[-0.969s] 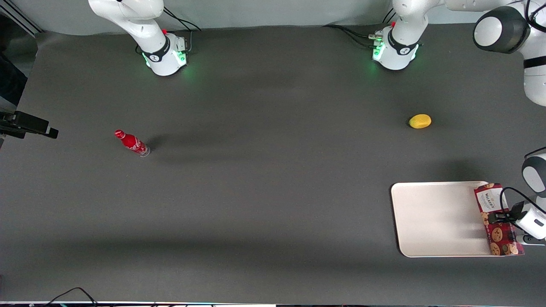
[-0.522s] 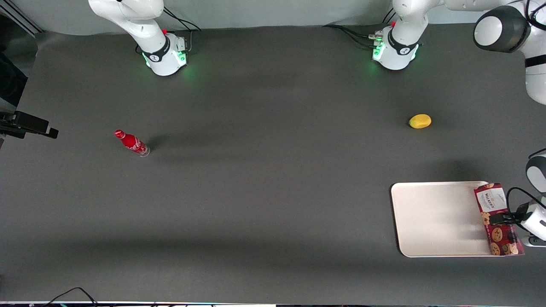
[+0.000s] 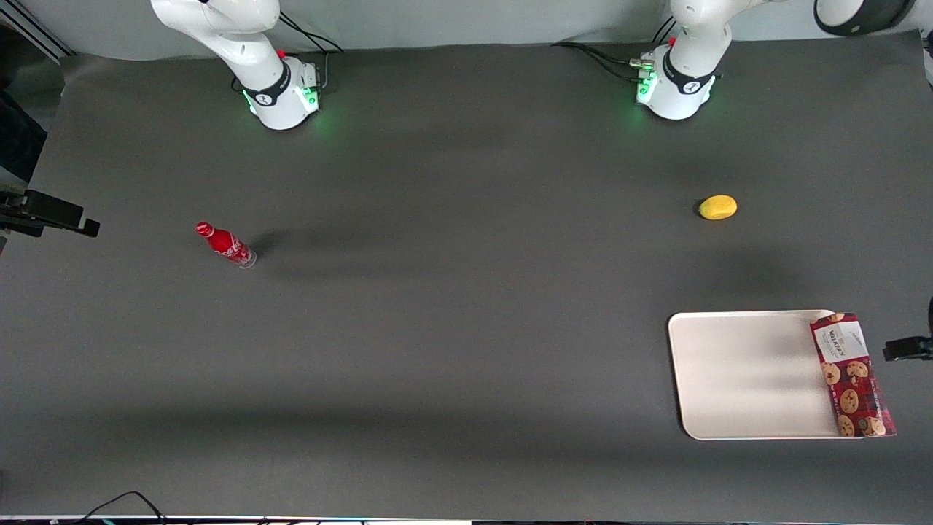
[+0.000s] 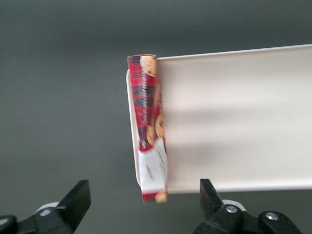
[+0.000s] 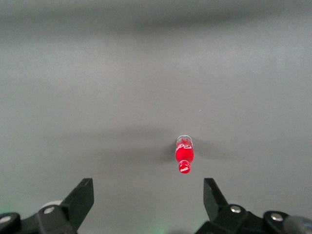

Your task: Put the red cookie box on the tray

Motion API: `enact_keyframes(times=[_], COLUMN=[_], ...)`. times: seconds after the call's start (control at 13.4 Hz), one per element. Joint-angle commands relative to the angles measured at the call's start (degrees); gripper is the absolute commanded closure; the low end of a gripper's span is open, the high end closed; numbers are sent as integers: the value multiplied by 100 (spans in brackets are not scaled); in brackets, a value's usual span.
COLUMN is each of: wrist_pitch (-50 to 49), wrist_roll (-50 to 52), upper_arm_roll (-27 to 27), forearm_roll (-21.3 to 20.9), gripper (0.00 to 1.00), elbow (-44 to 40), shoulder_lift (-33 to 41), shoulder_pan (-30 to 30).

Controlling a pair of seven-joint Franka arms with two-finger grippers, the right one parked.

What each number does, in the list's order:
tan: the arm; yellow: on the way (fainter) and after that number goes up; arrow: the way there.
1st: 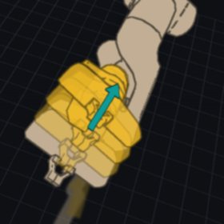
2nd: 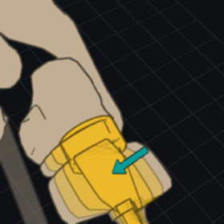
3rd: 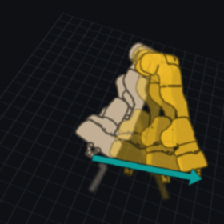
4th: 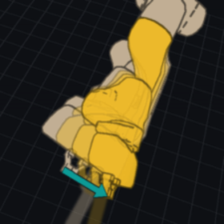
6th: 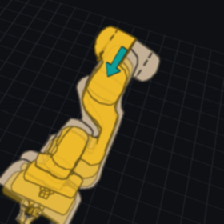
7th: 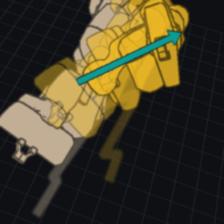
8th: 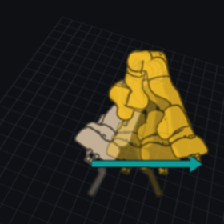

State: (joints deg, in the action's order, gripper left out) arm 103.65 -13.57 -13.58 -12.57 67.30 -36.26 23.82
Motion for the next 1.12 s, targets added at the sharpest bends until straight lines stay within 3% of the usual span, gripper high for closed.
enact_keyframes(times=[0.0, 0.3, 0.6, 0.67, 0.75, 0.82, 1.04], wrist_pitch=[-879, -1995, -2007, -2102, -2156, -2069, -2182], wrist_roll=[12, 731, 1127, 1224, 1252, 1252, 1531], upper_arm_roll=[-311, -470, -418, -130, 812, 1605, 1639], forearm_roll=[114, 510, 808, 844, 853, 879, 994], gripper=[0, 0, 0, 0, 0, 0, 0], elbow=[161, 318, 1740, 1943, 2163, 2478, 2666], shoulder_lift=[767, 1673, 3131, 3369, 3641, 3931, 4144], shoulder_pan=[-106, -360, -623, -972, -1985, -2613, -2881])
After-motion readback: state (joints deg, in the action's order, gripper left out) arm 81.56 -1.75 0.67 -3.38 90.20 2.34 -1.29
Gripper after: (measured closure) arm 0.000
